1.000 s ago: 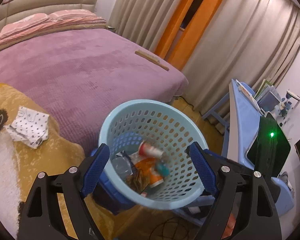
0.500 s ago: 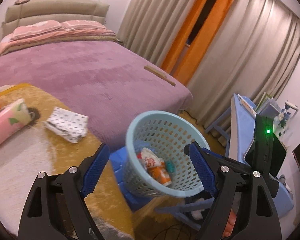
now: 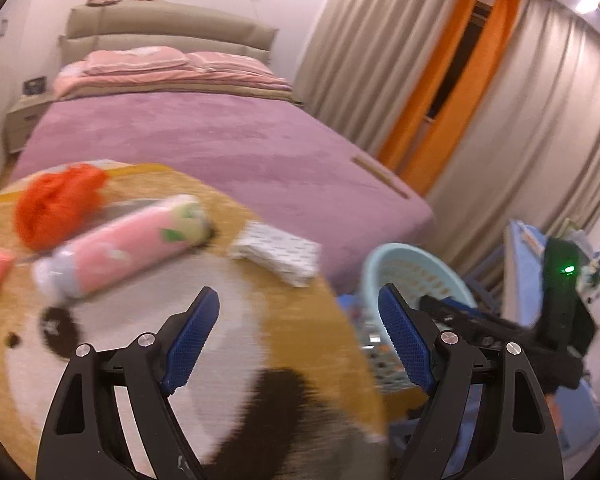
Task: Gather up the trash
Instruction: 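Grasp the pink-white bottle with the left tool while the right tool grasps the polka-dot bag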
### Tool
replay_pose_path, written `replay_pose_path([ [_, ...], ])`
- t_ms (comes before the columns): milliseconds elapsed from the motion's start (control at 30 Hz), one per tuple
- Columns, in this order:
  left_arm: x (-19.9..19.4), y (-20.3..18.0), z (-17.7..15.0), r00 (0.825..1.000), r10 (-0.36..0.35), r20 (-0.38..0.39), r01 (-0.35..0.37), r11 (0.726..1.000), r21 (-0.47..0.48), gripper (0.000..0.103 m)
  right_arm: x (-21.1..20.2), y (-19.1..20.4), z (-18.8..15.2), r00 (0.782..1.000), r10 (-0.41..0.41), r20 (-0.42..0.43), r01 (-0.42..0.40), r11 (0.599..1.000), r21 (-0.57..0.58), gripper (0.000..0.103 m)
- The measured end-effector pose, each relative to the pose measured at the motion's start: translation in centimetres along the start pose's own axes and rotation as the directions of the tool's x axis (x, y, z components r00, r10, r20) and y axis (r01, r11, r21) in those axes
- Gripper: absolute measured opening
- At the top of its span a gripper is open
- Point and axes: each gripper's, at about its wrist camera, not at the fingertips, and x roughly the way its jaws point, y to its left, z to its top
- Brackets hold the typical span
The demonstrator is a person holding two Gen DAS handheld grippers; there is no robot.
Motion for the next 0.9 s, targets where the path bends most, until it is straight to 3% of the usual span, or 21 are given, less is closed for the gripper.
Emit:
replay_pose_path([
  [333,-1.0,9.2,1.8,0.98,0.199,0.0,-0.199,0.979,-0.043,0.08,4.4,6.8,2.2,0.999,0.044,-0.017,-0.046,0.993,-0.111,0.062],
  [533,-0.5,11.6,2.9,0.974,0.224,-0.02,-0.224,0.974,-0.014,0.081,7.0,8.7,3.8,0.999,0.046,-0.026,-0.049,0.99,-0.129,0.062],
  [900,3.2,11.4,4.4,0.967,0.234,-0.102,-0.219,0.966,0.137,0.081,10.8,8.5,6.0,1.0,0.0,-0.028,-0.004,0.989,-0.145,0.062],
])
